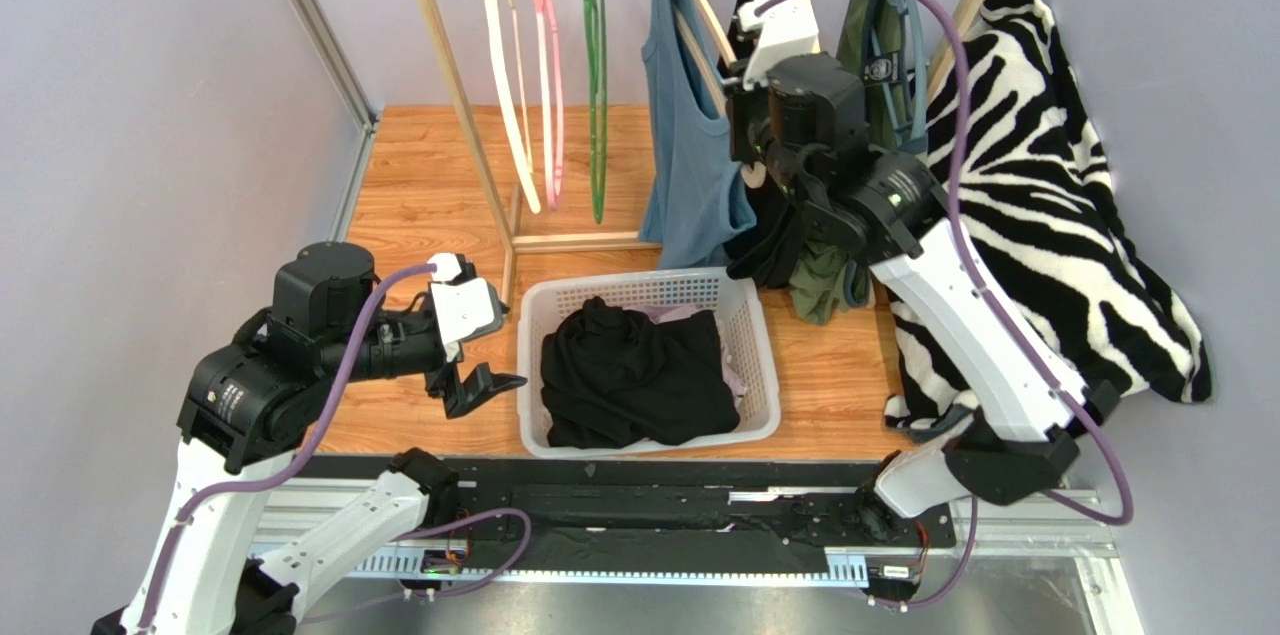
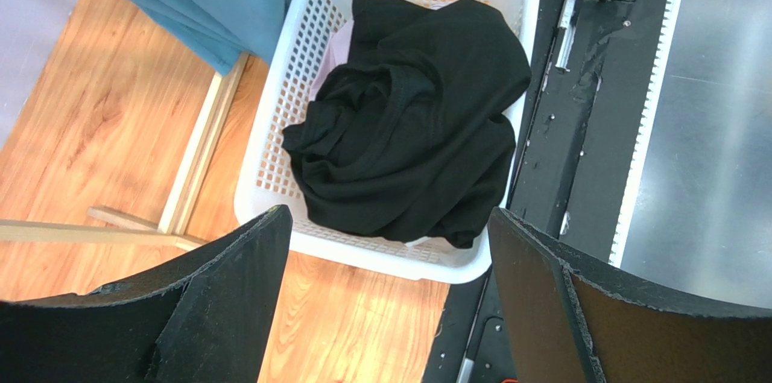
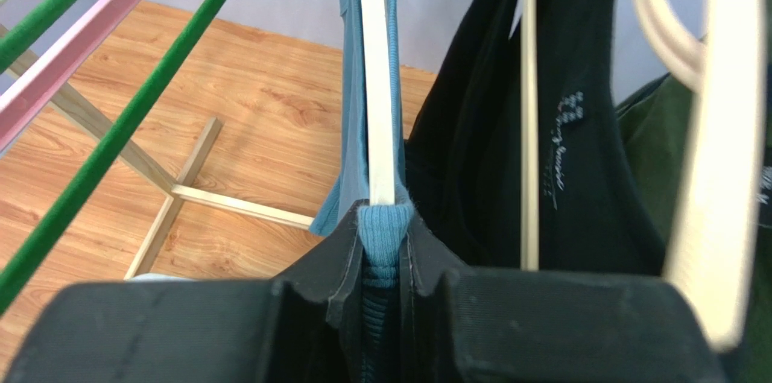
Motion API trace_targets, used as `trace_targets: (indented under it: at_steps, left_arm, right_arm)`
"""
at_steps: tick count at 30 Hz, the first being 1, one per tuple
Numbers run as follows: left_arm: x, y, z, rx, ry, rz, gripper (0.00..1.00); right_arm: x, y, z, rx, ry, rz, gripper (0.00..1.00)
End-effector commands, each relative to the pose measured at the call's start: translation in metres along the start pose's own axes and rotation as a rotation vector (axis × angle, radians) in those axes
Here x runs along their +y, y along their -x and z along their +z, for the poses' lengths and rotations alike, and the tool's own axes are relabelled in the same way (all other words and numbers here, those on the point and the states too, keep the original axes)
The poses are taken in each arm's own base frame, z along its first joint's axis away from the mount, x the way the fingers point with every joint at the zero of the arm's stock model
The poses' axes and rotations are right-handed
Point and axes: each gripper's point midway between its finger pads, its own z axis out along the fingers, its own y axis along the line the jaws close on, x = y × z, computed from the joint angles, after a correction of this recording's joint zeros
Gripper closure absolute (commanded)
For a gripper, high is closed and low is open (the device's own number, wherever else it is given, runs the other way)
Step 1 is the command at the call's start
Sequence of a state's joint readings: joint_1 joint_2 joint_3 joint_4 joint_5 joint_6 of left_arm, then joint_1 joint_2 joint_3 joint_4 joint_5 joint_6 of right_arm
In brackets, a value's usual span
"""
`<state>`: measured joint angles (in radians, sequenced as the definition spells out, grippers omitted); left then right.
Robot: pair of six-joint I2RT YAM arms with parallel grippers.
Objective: Remove the tank top from the hanger
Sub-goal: Pick up the hanger from the clothesline.
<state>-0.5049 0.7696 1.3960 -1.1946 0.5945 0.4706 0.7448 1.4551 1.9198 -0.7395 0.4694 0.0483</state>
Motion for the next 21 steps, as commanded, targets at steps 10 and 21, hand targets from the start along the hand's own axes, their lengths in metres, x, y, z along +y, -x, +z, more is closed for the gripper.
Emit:
trace_targets:
  at_steps: [10, 21]
  left_arm:
    - [0.001, 0.007, -0.003, -0.024, 0.006, 0.018, 0.12]
    - [-0.002, 0.006, -0.004, -0.028, 0.001, 0.01, 0.11]
  right_arm:
    - [0.009, 0.082, 0.025, -0.189, -0.001, 0.106, 1.0]
    - [0.018, 0.057, 0.024, -0.129, 0.04, 0.167, 1.0]
